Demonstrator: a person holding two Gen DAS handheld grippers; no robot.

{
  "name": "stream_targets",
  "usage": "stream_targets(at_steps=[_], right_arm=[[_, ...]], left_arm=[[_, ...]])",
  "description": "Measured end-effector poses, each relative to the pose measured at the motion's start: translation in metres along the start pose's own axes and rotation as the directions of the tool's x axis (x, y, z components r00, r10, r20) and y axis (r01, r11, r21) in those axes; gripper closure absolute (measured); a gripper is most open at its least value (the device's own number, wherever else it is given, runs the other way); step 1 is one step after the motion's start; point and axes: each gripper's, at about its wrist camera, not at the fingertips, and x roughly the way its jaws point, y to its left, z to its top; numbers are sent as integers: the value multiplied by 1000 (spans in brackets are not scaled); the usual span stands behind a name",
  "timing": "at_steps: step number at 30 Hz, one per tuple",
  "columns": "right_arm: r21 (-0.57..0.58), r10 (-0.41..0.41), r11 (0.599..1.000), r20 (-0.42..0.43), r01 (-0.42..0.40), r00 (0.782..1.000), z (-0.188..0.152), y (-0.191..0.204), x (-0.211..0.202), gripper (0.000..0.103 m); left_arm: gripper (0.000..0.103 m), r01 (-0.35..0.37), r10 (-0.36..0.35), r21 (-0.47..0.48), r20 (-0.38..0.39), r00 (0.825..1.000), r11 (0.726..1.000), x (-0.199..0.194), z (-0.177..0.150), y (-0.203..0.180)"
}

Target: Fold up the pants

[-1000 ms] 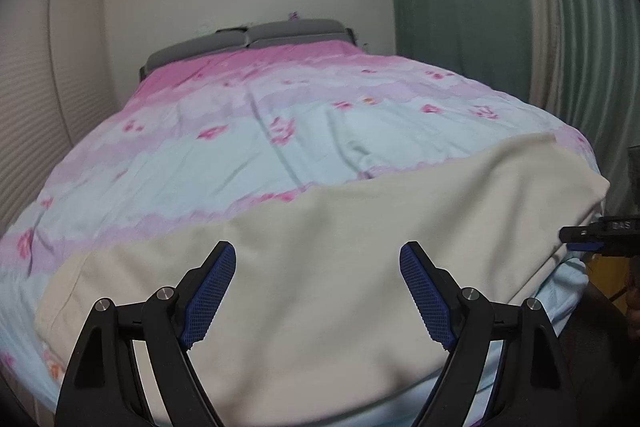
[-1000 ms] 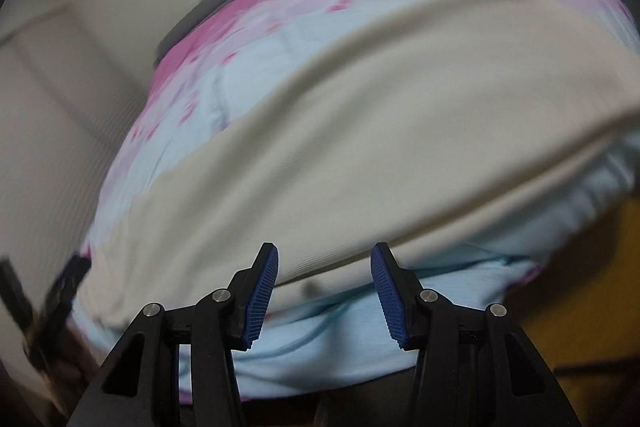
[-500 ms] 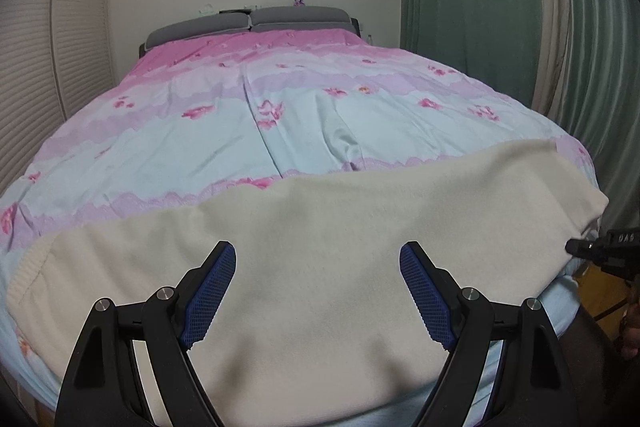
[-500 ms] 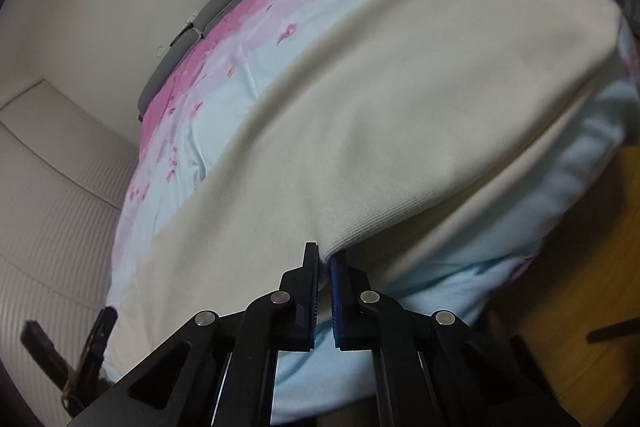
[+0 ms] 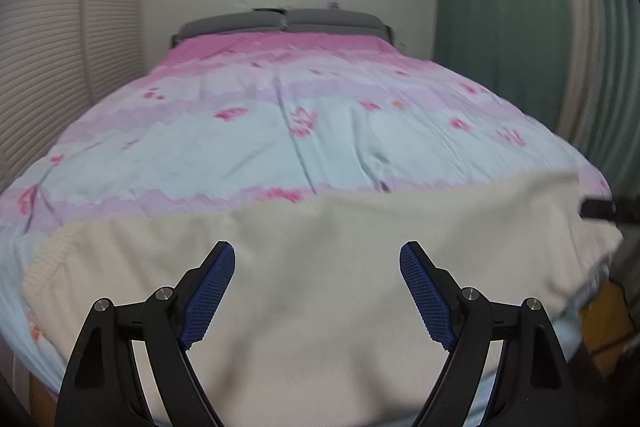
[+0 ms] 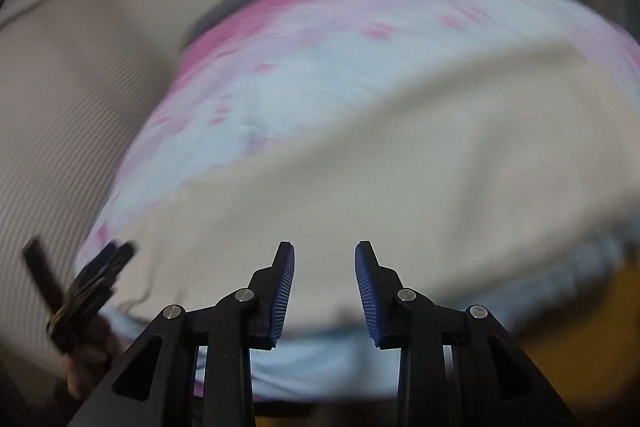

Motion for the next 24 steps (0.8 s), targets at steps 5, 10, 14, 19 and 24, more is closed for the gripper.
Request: stream_targets(at_steps=[5,10,14,19,24], right_arm=[[-260,213,924,-259,-280,942,102,55,83,67],[-237,258,863,-553,-447,792,149,88,186,67],[-103,247,862,-770,-497,589,159,99,299,67],[46,319,843,-845,-537,429,132,93,338,66],[156,359,769,-908,-620,218,105,106,346,66]], left_arm=[[15,-83,83,-28,20,996,996,11,16,13],[15,-130,130,-124,-8,991,984,36,26,46],[15,-168,166,-151,-28,986,974,53,26,65],[15,-204,202,-127,-25,979,971,60,19,71],[15,-164,160,-123,-46,986,979,63,14,70]])
